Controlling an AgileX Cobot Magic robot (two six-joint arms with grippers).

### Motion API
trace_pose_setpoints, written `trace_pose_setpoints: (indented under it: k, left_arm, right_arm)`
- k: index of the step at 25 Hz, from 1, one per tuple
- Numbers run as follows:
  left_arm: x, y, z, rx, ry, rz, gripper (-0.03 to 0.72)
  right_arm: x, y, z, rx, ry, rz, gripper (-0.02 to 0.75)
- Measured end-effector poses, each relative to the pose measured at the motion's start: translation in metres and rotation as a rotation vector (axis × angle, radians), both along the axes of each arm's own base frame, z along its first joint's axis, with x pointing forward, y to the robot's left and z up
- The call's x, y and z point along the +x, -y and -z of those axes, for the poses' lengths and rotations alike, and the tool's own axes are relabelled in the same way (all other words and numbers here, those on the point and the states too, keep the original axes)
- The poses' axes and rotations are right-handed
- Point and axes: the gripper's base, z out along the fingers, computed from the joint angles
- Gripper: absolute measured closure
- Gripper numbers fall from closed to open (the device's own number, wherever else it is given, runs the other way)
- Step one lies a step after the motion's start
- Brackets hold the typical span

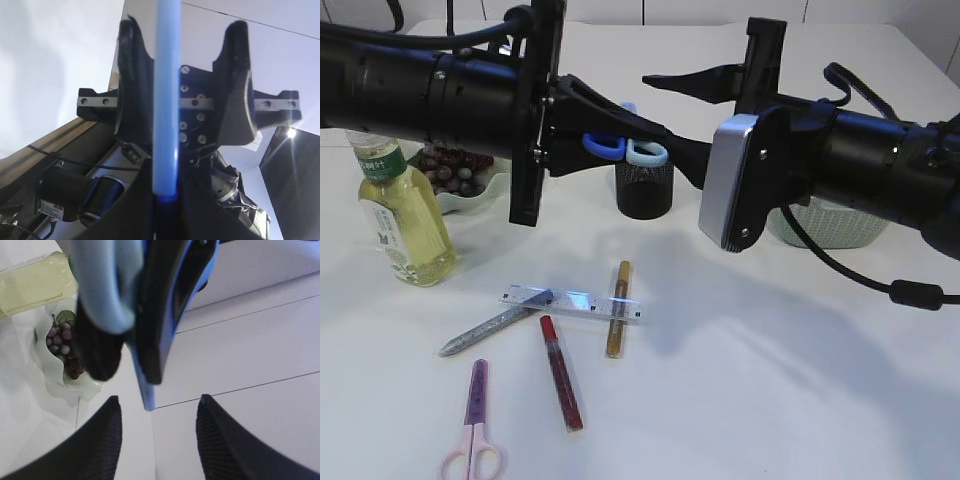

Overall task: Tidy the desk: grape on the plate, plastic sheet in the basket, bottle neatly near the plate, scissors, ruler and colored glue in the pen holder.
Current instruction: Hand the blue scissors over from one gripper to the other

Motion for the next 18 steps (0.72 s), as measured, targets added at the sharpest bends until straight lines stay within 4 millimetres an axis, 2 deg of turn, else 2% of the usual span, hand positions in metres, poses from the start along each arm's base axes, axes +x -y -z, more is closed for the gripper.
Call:
trace_pose_setpoints:
  k: [18]
  left_arm:
    - [-0.005, 0.0099, 0.0028, 0.003, -0.007, 0.03, 0.644]
  right_arm:
    - [-0.0025, -0.0021, 0.0014, -0.035, 0.016, -0.037, 0.351]
